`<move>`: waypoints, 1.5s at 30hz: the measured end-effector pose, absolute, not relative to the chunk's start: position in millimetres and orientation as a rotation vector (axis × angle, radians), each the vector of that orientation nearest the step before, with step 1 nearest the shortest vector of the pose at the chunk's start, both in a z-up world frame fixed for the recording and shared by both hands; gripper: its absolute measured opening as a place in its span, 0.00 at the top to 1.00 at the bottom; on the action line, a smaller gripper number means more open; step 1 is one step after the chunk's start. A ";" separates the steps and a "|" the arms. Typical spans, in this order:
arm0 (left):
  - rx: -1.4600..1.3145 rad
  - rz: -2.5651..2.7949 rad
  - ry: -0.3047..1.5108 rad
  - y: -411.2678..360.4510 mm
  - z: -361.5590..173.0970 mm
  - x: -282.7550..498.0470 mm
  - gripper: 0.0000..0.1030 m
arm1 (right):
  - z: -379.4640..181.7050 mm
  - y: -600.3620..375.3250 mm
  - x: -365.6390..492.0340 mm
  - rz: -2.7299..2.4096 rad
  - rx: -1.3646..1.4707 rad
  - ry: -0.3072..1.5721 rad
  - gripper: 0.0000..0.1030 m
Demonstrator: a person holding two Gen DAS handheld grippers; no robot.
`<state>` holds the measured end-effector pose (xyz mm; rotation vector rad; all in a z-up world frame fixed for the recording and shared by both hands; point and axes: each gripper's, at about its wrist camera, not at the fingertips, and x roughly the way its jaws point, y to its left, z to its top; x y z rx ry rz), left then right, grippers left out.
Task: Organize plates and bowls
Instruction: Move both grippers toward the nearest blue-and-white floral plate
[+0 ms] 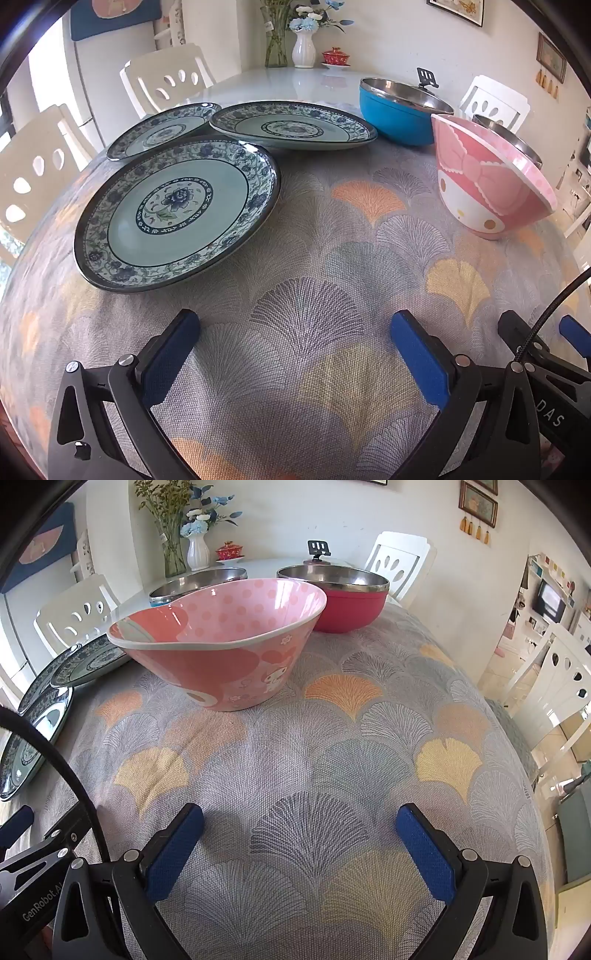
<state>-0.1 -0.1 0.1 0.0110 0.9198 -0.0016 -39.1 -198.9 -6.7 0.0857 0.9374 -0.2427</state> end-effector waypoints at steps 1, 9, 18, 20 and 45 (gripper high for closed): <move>0.011 -0.002 0.920 -0.2 0.1 -0.1 0.00 | -6.7 -198.5 -39.2 -0.247 0.077 0.935 0.00; 0.057 -0.099 1.061 7.1 6.7 -4.6 0.00 | -2.6 -200.1 -49.0 -0.144 0.063 1.043 0.00; 0.108 -0.124 1.098 51.6 24.3 -55.9 0.00 | -0.9 -182.4 -54.0 -0.145 0.059 1.266 0.00; 0.096 -0.111 1.079 71.6 39.2 -58.0 0.00 | 7.1 -168.7 -57.1 -0.128 0.094 1.282 0.00; 0.026 -0.130 0.864 202.3 132.6 10.0 0.01 | 126.4 -2.2 -26.1 -0.099 0.136 0.978 0.00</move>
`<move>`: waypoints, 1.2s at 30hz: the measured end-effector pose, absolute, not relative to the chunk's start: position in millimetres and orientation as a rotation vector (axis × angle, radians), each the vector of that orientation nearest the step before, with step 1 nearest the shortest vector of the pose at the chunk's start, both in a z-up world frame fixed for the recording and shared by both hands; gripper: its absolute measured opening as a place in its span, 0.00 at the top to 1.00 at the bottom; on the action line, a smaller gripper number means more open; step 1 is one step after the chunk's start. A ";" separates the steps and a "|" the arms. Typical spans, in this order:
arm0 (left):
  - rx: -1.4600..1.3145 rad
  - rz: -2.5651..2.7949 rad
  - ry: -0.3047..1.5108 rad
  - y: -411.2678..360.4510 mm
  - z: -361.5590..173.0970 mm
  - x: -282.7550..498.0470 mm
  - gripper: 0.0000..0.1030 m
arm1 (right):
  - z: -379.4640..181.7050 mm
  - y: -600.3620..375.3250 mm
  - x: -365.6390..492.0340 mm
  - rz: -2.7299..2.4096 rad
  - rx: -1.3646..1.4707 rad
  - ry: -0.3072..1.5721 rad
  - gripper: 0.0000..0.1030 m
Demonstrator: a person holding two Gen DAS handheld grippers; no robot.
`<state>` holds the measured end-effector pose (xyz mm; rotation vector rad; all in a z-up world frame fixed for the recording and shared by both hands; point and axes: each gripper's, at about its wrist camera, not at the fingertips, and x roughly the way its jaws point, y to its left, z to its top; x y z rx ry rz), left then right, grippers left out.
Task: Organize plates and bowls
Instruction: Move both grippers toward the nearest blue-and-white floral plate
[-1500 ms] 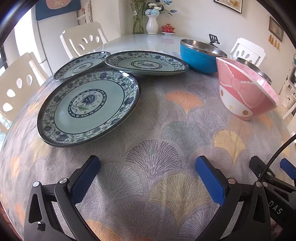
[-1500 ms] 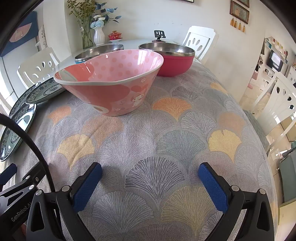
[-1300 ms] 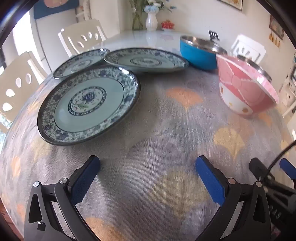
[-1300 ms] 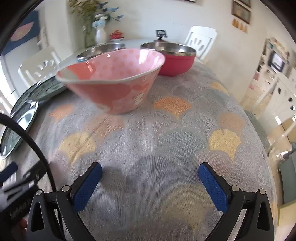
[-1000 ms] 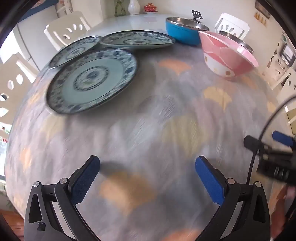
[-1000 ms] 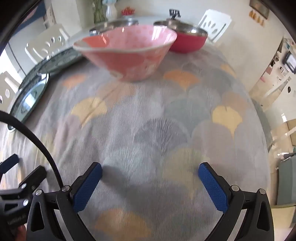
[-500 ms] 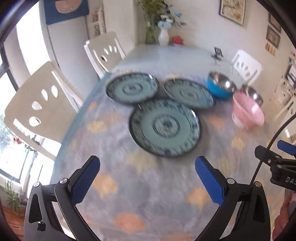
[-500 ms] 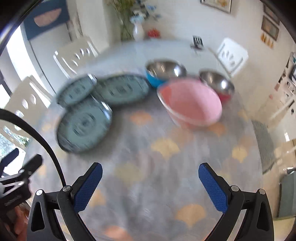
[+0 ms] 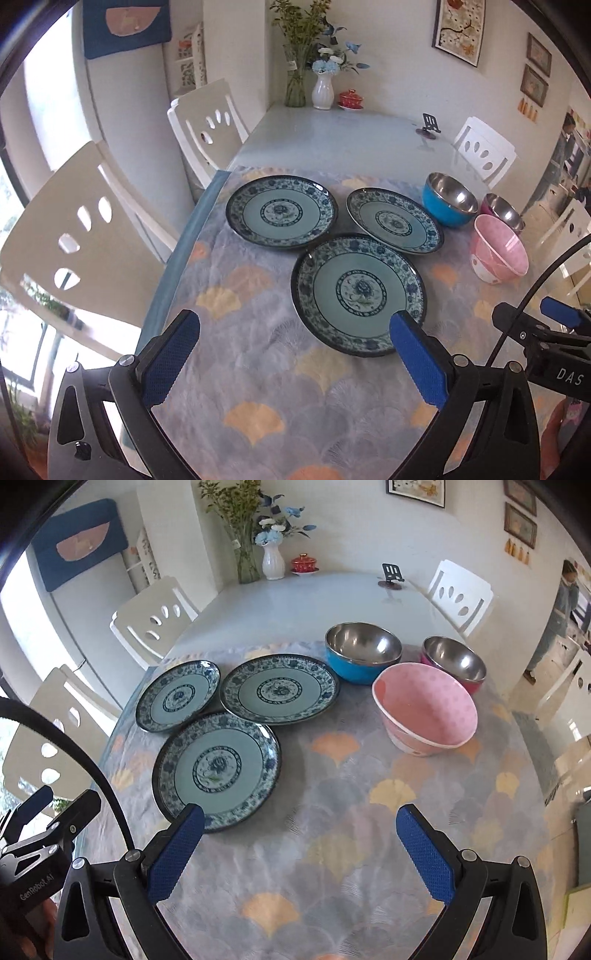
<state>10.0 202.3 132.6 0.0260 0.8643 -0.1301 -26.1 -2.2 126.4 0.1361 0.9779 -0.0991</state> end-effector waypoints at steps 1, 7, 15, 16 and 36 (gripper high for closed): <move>0.029 -0.137 0.865 203.5 132.0 12.6 0.01 | 127.4 0.3 -24.0 -0.099 0.123 0.974 0.00; 0.035 -0.162 0.880 216.4 125.2 23.1 0.01 | 147.8 4.3 -10.5 -0.126 0.018 0.911 0.00; 0.016 -0.195 0.889 225.8 125.5 40.9 0.01 | 139.2 20.7 -1.5 -0.105 0.099 0.965 0.00; 0.017 -0.204 0.893 225.5 124.0 43.4 0.01 | 135.6 23.2 -1.5 -0.108 0.100 0.973 0.00; 0.007 -0.318 1.017 217.0 86.6 92.2 0.04 | 92.9 24.8 35.6 -0.139 0.145 1.091 0.00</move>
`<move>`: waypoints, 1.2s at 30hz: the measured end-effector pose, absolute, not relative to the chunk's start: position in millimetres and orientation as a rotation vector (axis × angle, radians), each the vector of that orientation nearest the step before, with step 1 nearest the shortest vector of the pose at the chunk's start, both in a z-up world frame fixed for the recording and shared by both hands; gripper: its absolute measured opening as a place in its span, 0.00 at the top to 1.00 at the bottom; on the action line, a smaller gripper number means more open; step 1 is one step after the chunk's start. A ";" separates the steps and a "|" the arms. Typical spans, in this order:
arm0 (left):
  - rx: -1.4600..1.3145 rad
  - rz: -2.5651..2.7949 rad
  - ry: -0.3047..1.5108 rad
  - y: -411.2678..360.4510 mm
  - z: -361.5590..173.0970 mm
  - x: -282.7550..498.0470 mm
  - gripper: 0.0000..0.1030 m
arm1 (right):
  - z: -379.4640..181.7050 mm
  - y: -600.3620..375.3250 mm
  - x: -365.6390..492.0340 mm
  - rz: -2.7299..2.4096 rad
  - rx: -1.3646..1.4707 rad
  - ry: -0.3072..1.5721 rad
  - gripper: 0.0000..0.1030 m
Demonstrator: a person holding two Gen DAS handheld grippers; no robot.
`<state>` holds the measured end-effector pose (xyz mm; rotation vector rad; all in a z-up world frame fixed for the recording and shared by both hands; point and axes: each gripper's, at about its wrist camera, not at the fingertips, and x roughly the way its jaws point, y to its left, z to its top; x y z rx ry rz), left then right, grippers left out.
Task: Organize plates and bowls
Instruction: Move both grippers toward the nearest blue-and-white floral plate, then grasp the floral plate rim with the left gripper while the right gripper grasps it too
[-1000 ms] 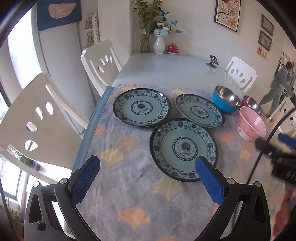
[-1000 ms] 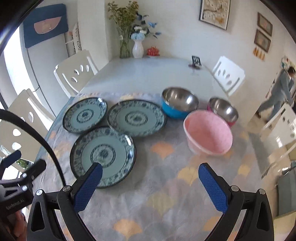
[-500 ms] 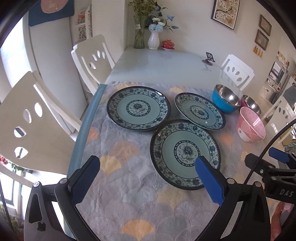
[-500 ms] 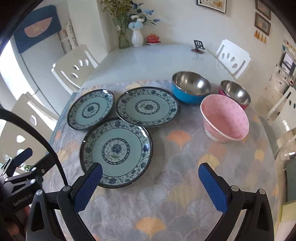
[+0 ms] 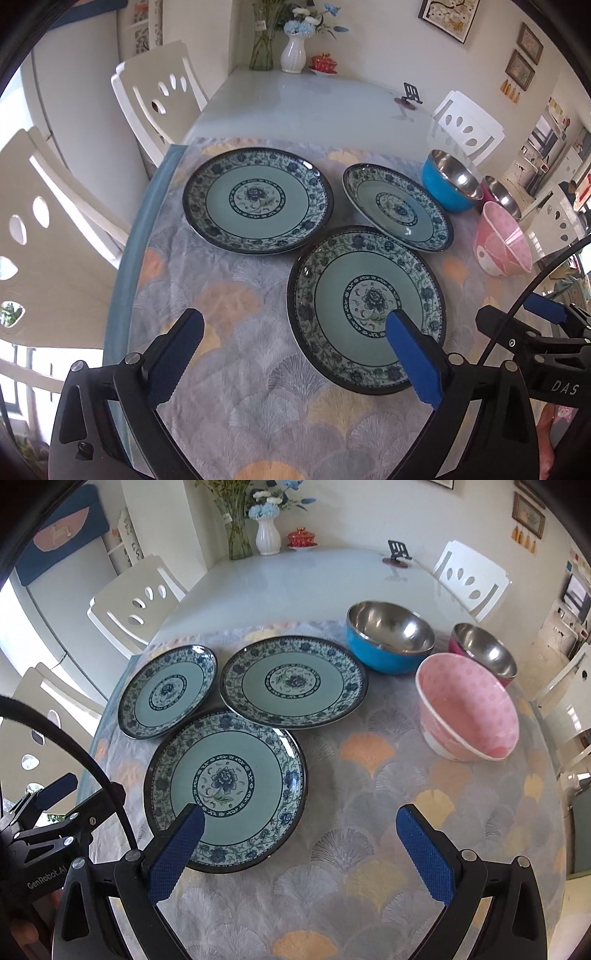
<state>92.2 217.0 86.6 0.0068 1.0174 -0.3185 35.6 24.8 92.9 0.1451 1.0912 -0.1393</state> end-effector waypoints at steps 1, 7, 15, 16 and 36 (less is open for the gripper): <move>0.007 -0.318 1.027 216.8 83.0 94.3 0.04 | 90.5 24.9 37.1 -0.139 0.144 1.097 0.00; 0.014 -0.329 1.094 215.4 61.0 105.4 0.11 | 64.2 19.2 55.1 -0.129 0.188 1.178 0.15; 0.018 -0.336 1.146 212.2 42.7 119.0 0.23 | 40.8 11.4 72.8 -0.127 0.237 1.236 0.22; 0.023 -0.334 1.152 211.6 40.7 120.5 0.27 | 38.0 10.9 75.3 -0.124 0.242 1.241 0.24; 0.000 -0.421 1.182 199.3 25.3 136.1 0.69 | 11.6 13.0 93.4 -0.034 0.276 1.284 0.68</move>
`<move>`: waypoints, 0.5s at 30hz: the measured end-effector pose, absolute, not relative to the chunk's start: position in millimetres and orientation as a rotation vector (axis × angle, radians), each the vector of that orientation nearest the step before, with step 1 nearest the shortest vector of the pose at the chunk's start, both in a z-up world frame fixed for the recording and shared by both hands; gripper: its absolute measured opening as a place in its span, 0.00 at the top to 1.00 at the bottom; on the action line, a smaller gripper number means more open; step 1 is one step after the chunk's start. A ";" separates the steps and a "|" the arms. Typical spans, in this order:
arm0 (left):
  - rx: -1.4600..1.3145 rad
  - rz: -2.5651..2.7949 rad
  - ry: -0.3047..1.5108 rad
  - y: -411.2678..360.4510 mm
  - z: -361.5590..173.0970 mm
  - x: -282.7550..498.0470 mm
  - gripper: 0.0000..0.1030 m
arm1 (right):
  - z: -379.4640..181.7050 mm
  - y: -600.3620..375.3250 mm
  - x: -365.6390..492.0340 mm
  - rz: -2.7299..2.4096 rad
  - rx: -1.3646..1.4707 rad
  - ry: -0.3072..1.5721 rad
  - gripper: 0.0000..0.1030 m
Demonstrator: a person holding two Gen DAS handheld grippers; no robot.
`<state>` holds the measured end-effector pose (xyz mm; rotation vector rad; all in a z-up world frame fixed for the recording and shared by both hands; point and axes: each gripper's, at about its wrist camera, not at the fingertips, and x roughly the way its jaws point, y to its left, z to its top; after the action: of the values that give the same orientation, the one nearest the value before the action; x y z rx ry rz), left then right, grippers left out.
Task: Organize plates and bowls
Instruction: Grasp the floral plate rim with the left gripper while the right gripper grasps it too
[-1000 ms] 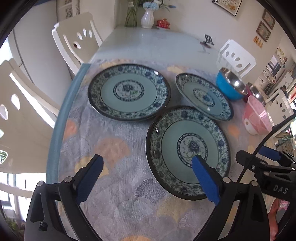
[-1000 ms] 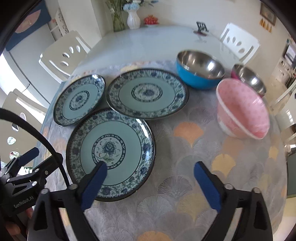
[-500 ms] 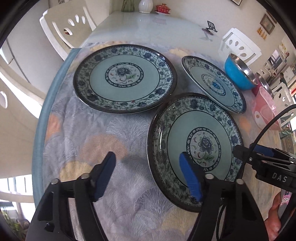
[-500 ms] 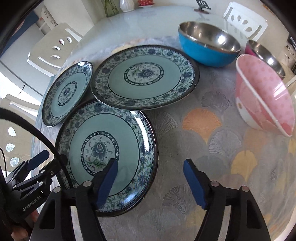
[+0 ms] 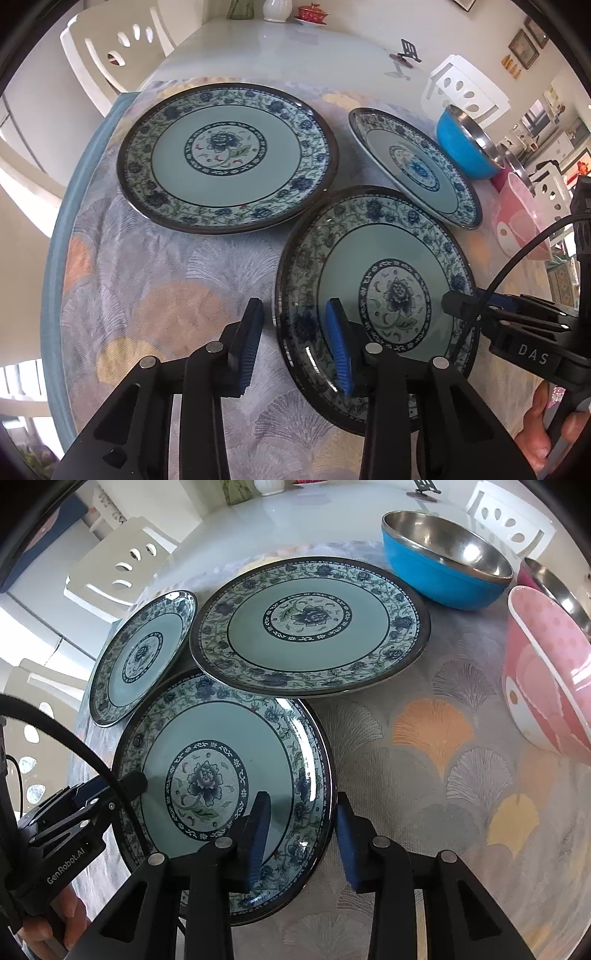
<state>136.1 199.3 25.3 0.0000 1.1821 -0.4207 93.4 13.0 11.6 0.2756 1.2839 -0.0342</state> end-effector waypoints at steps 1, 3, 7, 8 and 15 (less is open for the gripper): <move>0.001 -0.426 1.182 198.2 25.3 135.5 0.69 | 11.6 13.2 92.7 -0.031 0.271 1.281 0.68; 0.003 -0.440 1.179 195.6 25.6 133.7 0.69 | 11.7 13.8 92.4 -0.027 0.258 1.275 0.69; 0.025 -0.434 1.170 193.7 27.4 131.3 0.69 | 13.2 18.6 91.1 -0.009 0.201 1.260 0.69; 0.023 -0.432 1.167 194.5 28.5 130.4 0.69 | 14.6 19.8 90.2 -0.002 0.193 1.256 0.69; -0.016 -0.420 1.147 215.5 42.3 112.3 0.69 | 25.8 32.7 72.1 0.071 0.178 1.242 0.69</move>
<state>112.3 215.5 42.3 -0.0157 1.1470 -0.4204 72.1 32.7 25.8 0.1779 1.2424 0.0708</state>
